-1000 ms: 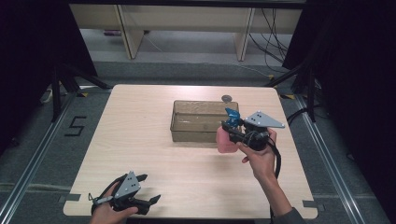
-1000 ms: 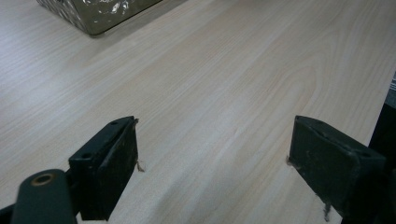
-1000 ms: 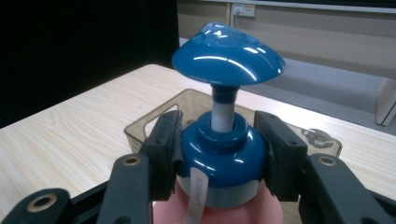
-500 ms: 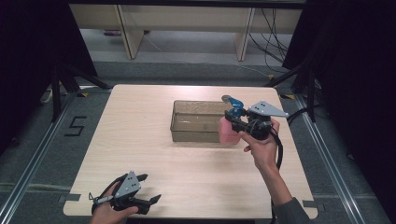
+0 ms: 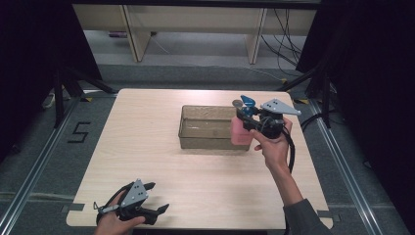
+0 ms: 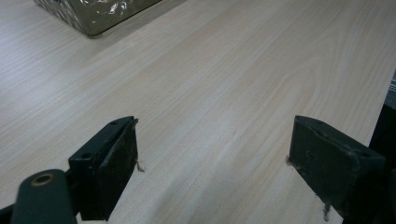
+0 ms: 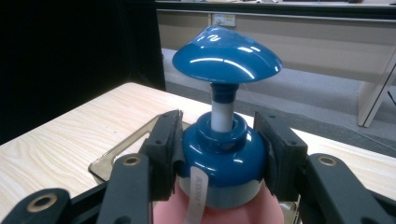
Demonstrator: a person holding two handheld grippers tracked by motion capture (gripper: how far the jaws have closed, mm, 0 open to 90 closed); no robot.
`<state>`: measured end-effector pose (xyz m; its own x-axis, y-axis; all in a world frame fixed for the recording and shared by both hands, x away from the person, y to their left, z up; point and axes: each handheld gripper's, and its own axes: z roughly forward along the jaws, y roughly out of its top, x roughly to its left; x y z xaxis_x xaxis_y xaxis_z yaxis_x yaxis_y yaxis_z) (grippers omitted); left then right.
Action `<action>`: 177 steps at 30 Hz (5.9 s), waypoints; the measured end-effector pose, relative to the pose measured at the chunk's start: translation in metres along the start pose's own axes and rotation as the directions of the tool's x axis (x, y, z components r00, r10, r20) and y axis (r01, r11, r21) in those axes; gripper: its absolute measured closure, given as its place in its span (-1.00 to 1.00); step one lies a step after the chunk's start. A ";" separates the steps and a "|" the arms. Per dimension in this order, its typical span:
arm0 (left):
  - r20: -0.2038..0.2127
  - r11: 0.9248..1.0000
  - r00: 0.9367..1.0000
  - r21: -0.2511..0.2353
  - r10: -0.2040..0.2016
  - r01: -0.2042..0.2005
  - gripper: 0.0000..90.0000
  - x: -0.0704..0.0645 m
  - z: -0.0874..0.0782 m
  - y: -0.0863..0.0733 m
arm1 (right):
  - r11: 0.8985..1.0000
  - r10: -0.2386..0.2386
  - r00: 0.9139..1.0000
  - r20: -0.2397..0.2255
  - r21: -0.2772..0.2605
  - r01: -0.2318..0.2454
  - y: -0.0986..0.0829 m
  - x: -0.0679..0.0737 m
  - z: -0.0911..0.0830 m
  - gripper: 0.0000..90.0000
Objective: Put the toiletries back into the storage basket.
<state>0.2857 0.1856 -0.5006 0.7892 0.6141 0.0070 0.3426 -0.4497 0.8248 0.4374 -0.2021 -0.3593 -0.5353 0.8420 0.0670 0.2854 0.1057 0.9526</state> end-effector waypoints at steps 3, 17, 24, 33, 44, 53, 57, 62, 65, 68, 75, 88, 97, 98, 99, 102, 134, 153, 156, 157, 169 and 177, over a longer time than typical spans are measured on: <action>-0.004 1.000 1.000 -0.011 -0.005 0.005 -0.66 0.000 0.000 0.000 | 1.000 -0.004 1.000 0.005 -0.002 0.004 0.002 -0.001 0.005 0.19; 0.006 1.000 1.000 -0.005 -0.003 0.003 -0.66 0.000 0.000 0.000 | 1.000 0.020 0.999 0.038 0.002 -0.020 0.003 -0.014 0.029 0.19; 0.004 1.000 1.000 -0.008 -0.004 0.004 -0.66 0.000 0.000 0.000 | 0.999 0.035 0.997 0.066 0.016 -0.036 -0.001 -0.020 0.040 0.19; -0.002 1.000 1.000 -0.006 -0.002 0.002 -0.66 0.000 0.000 0.001 | 0.999 0.031 0.996 0.085 0.019 -0.032 -0.006 -0.024 0.048 0.19; -0.004 1.000 1.000 -0.004 0.002 -0.002 -0.66 0.000 -0.001 0.001 | 0.999 0.038 0.995 0.088 0.028 -0.041 -0.017 -0.029 0.056 0.19; -0.004 1.000 1.000 -0.008 0.003 -0.003 -0.66 0.000 -0.001 0.000 | 0.999 0.036 0.994 0.107 0.035 -0.040 -0.026 -0.031 0.060 0.19; -0.005 1.000 1.000 -0.001 0.005 -0.005 -0.66 0.000 -0.001 0.001 | 0.998 0.045 0.992 0.119 0.038 -0.049 -0.030 -0.033 0.060 0.19; -0.004 1.000 1.000 -0.001 0.005 -0.005 -0.66 0.000 -0.001 0.001 | 0.999 0.034 0.992 0.119 0.033 -0.038 -0.034 -0.035 0.061 0.19; -0.004 1.000 1.000 0.001 0.005 -0.005 -0.66 0.000 -0.001 0.001 | 0.998 0.052 0.992 0.114 0.038 -0.056 -0.036 -0.032 0.060 0.19; -0.003 1.000 1.000 0.001 0.005 -0.005 -0.66 0.000 -0.001 0.001 | 0.996 0.071 0.991 0.113 0.045 -0.077 -0.038 -0.028 0.059 0.19; 0.007 1.000 1.000 -0.008 -0.004 0.004 -0.66 0.000 0.000 0.000 | 0.997 0.039 0.992 0.122 0.055 -0.046 -0.044 -0.032 0.060 0.19; 0.001 1.000 1.000 -0.004 0.004 -0.004 -0.66 0.001 -0.001 0.001 | 0.996 0.030 0.993 0.114 0.079 -0.039 -0.056 -0.031 0.062 0.19; 0.003 1.000 1.000 -0.024 -0.003 0.003 -0.66 -0.002 0.000 0.000 | 0.995 0.004 0.993 0.119 0.097 -0.016 -0.063 -0.029 0.065 0.19; 0.008 1.000 1.000 -0.019 0.001 -0.001 -0.66 -0.002 0.000 0.000 | 0.996 -0.015 0.992 0.129 0.092 0.003 -0.063 -0.029 0.065 0.19; 0.012 1.000 1.000 -0.004 0.013 -0.013 -0.66 -0.001 -0.001 0.001 | 0.995 -0.007 0.992 0.128 0.100 -0.006 -0.063 -0.028 0.065 0.19; 0.010 1.000 1.000 -0.007 0.013 -0.013 -0.66 -0.001 -0.001 0.001 | 0.995 0.001 0.993 0.119 0.096 -0.012 -0.063 -0.031 0.065 0.18; 0.015 1.000 1.000 -0.007 0.011 -0.011 -0.66 -0.001 -0.001 0.001 | 0.993 0.091 0.989 0.115 0.065 -0.099 -0.059 -0.033 0.041 -0.38; -0.004 1.000 1.000 -0.001 0.023 -0.023 -0.66 0.000 -0.002 0.001 | 0.993 0.105 0.989 0.102 0.041 -0.110 -0.060 -0.031 0.028 -0.39; -0.003 1.000 1.000 -0.003 0.021 -0.021 -0.66 0.000 -0.001 0.001 | 0.993 0.102 0.990 0.100 0.051 -0.107 -0.060 -0.031 0.025 -0.39; 0.010 1.000 1.000 -0.021 -0.003 0.003 -0.66 -0.002 -0.001 0.001 | 0.993 0.099 0.990 0.100 0.056 -0.105 -0.059 -0.030 0.025 -0.39; 0.005 1.000 1.000 -0.014 0.003 -0.003 -0.66 -0.001 -0.001 0.001 | 0.992 0.116 0.990 0.085 0.043 -0.120 -0.061 -0.026 0.018 -0.44; 0.015 1.000 1.000 -0.013 0.000 0.000 -0.66 -0.001 -0.001 0.001 | 0.992 0.117 0.990 0.074 0.045 -0.121 -0.060 -0.023 0.011 -0.47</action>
<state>0.2844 0.1852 -0.4989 0.7965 0.6046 -0.0016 0.3364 -0.4410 0.8321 0.4414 -0.2213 -0.4213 -0.4380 0.8854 0.1559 0.3832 0.0269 0.9233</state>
